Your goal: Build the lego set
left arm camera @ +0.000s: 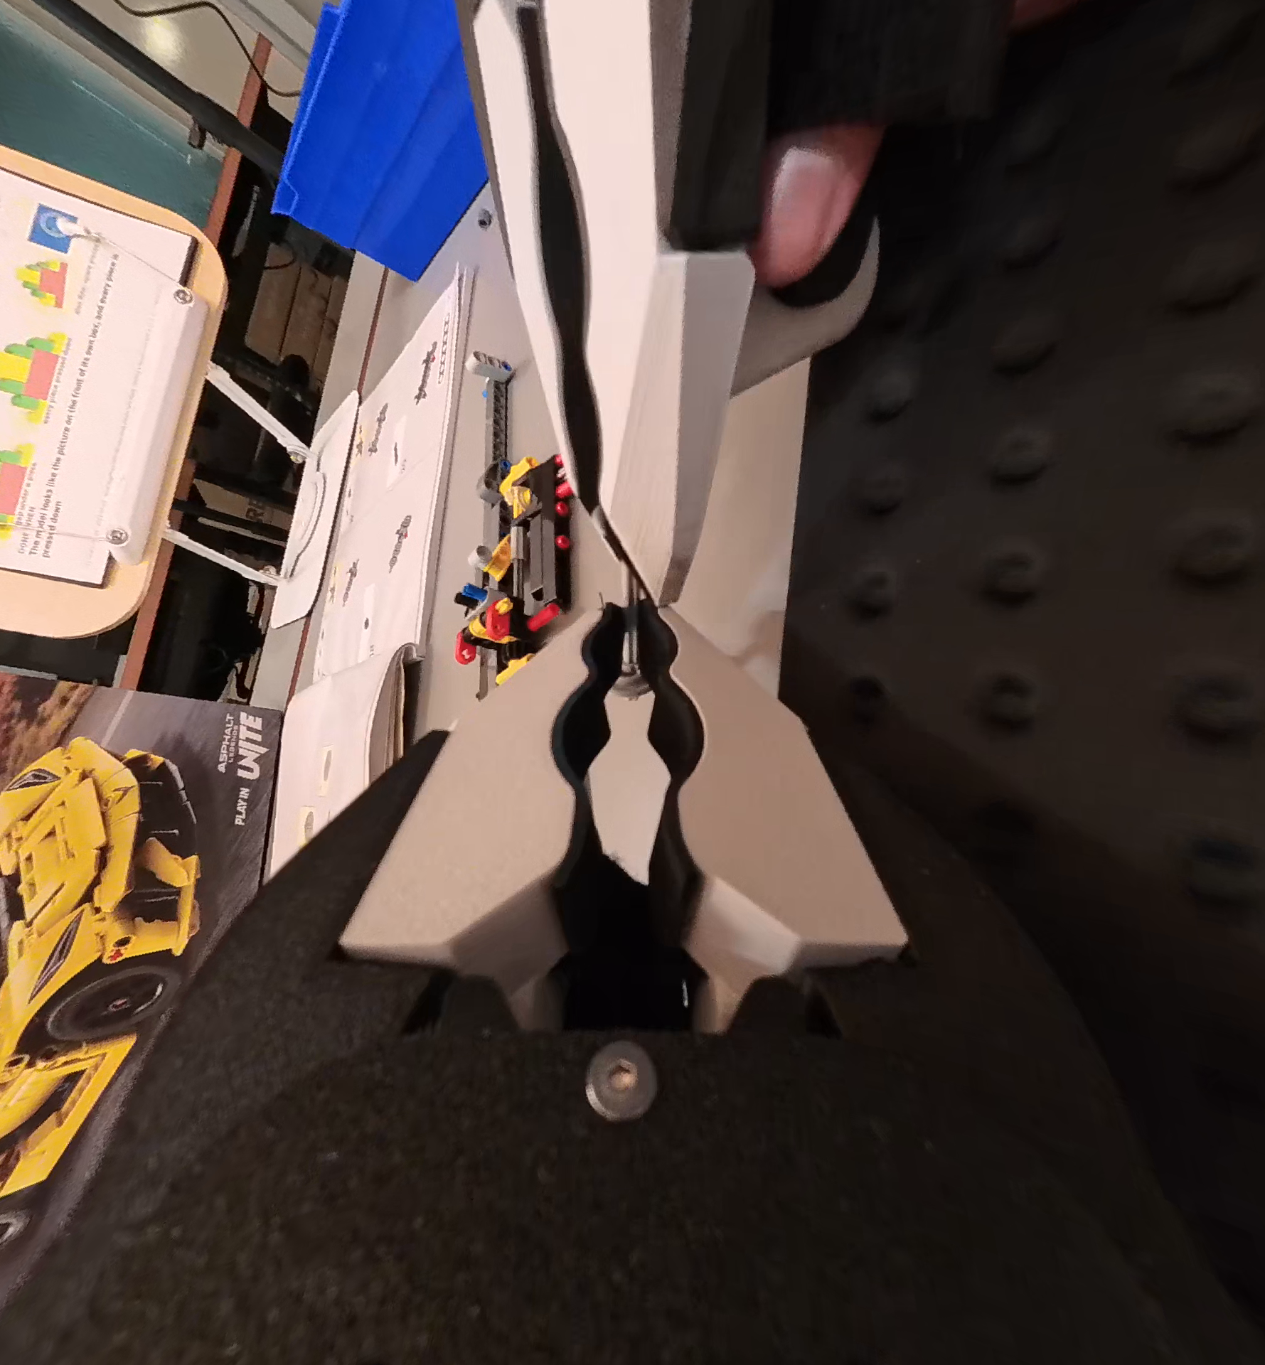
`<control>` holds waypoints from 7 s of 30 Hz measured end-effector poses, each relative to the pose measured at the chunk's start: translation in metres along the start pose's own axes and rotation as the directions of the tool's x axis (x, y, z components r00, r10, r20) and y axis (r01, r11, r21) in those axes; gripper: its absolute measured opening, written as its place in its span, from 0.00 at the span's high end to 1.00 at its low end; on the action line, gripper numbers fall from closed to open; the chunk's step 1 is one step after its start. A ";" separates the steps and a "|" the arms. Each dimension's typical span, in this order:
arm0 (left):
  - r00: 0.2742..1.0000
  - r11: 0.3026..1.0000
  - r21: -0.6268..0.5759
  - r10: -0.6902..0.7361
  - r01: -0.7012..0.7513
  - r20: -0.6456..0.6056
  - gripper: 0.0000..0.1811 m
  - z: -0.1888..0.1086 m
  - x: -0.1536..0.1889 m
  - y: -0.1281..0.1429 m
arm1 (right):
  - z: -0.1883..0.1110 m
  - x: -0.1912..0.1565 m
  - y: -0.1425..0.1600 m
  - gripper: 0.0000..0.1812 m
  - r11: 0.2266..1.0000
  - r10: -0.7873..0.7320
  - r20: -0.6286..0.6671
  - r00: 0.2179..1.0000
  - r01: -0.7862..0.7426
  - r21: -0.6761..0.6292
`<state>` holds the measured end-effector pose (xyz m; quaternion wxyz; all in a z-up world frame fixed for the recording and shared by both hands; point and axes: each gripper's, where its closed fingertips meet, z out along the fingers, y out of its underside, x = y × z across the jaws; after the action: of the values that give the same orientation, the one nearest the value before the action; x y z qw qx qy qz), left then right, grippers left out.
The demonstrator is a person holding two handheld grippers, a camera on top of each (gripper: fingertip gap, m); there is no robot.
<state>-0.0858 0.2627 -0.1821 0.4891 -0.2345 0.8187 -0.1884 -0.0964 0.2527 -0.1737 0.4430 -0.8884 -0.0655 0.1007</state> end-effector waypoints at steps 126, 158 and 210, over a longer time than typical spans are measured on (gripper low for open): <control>0.941 0.961 0.045 -0.256 0.272 -0.219 0.99 -0.001 0.000 0.008 | -0.023 0.014 -0.014 0.90 0.994 0.112 0.434 0.894 -0.101 -0.049; 0.918 0.942 0.063 -0.305 0.330 -0.252 0.99 -0.002 -0.001 0.005 | 0.001 0.006 -0.009 0.88 0.996 0.088 0.416 0.905 -0.074 -0.051; 0.896 0.902 0.079 -0.405 0.424 -0.183 0.99 -0.005 -0.022 0.010 | 0.000 0.017 -0.046 0.97 0.983 0.038 0.387 0.921 -0.105 0.153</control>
<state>-0.0830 0.2839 -0.1696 0.3826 -0.3584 0.7744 -0.3544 -0.0810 0.2838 -0.1395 0.4921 -0.8123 -0.1092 0.2934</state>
